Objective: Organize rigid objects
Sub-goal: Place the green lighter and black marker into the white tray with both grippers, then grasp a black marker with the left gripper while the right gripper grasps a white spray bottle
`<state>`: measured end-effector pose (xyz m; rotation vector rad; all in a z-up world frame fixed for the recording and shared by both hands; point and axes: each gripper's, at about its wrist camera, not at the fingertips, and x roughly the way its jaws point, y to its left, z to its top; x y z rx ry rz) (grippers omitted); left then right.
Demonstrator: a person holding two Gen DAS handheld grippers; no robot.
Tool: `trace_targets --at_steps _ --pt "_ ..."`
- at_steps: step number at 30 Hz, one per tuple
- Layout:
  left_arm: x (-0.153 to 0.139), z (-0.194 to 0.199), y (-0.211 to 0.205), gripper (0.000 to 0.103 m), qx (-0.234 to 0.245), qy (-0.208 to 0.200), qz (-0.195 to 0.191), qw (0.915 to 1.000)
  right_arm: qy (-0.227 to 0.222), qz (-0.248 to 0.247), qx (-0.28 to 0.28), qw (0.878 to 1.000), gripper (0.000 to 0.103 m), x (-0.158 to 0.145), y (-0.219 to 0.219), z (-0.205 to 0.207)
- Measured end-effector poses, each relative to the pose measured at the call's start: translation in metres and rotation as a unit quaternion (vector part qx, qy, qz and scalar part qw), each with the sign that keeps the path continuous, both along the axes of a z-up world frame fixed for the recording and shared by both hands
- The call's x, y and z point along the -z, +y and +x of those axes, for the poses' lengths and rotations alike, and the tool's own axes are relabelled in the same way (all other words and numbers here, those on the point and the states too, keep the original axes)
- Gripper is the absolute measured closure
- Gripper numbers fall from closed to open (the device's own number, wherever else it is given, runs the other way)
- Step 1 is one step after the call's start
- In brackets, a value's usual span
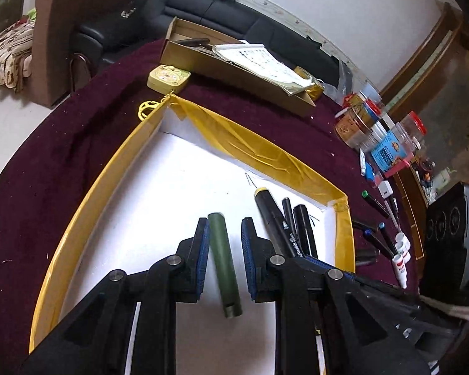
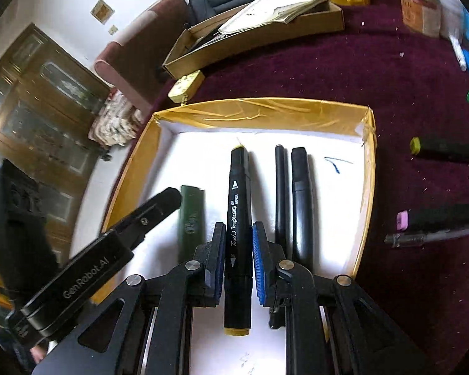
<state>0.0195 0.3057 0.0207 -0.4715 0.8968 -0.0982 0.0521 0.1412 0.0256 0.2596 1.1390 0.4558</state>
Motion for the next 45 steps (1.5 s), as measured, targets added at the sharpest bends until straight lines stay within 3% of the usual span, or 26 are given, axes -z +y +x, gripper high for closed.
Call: trace_targets --at_steps 6,8,10,11,15,19,22,26,30,35,37,38,40,41,42,43,45 --pt "-0.004 -0.008 0.002 0.083 -0.003 -0.002 -0.026 0.9997 -0.039 -0.019 -0.001 0.999 0.079 -0.017 -0.013 -0.015" --pt "-0.015 -0.017 -0.002 0.075 -0.004 -0.013 -0.022 0.9997 -0.06 -0.009 -0.003 0.998 0.073 -0.029 -0.027 -0.027" --pt "-0.028 -0.027 -0.007 0.056 -0.008 -0.029 -0.026 0.9992 -0.088 -0.001 0.003 0.996 0.066 -0.04 -0.047 -0.042" --pt "-0.034 -0.032 -0.01 0.052 -0.008 -0.036 -0.032 0.9988 -0.1 0.001 0.008 0.995 0.061 -0.044 -0.056 -0.047" --pt "-0.056 -0.044 -0.038 0.044 0.018 -0.06 -0.046 0.9969 -0.14 -0.007 0.044 0.989 0.056 -0.052 -0.116 -0.071" --pt "-0.063 -0.043 -0.091 0.043 0.082 -0.056 -0.034 0.9945 -0.14 -0.017 0.112 0.984 0.056 -0.045 -0.198 -0.08" --pt "-0.06 -0.037 -0.132 0.043 0.121 -0.044 -0.02 0.9915 -0.136 -0.035 0.187 0.972 0.056 -0.037 -0.277 -0.084" --pt "-0.051 -0.024 -0.186 0.043 0.16 -0.029 0.019 0.9866 -0.132 -0.055 0.256 0.956 0.056 -0.029 -0.355 -0.092" --pt "-0.036 -0.003 -0.232 0.043 0.185 -0.022 0.107 0.9766 -0.12 -0.039 0.28 0.952 0.056 -0.016 -0.397 -0.088" --pt "0.001 0.034 -0.269 0.043 0.209 0.009 0.189 0.9593 -0.114 -0.01 0.257 0.96 0.056 -0.002 -0.39 -0.076" --pt "0.01 0.04 -0.28 0.036 0.207 -0.007 0.245 0.9471 -0.116 -0.015 0.248 0.962 0.056 0.002 -0.38 -0.071" --pt "0.011 0.039 -0.282 0.034 0.209 -0.019 0.25 0.9454 -0.117 -0.014 0.244 0.963 0.056 0.007 -0.378 -0.067" --pt "0.01 0.036 -0.281 0.036 0.218 -0.003 0.243 0.9452 -0.115 -0.012 0.232 0.966 0.056 0.014 -0.374 -0.068" --pt "0.009 0.033 -0.278 0.041 0.235 0.017 0.223 0.946 -0.111 -0.013 0.226 0.968 0.058 0.017 -0.372 -0.067" --pt "0.007 0.03 -0.275 0.058 0.25 0.031 0.197 0.9474 -0.117 -0.024 0.225 0.967 0.064 0.018 -0.369 -0.069" --pt "0.007 0.023 -0.273 0.067 0.268 0.044 0.17 0.9473 -0.116 -0.03 0.222 0.968 0.068 0.019 -0.367 -0.069" --pt "0.01 0.003 -0.272 0.075 0.285 0.06 0.162 0.9429 -0.115 -0.026 0.213 0.97 0.074 0.019 -0.363 -0.069"
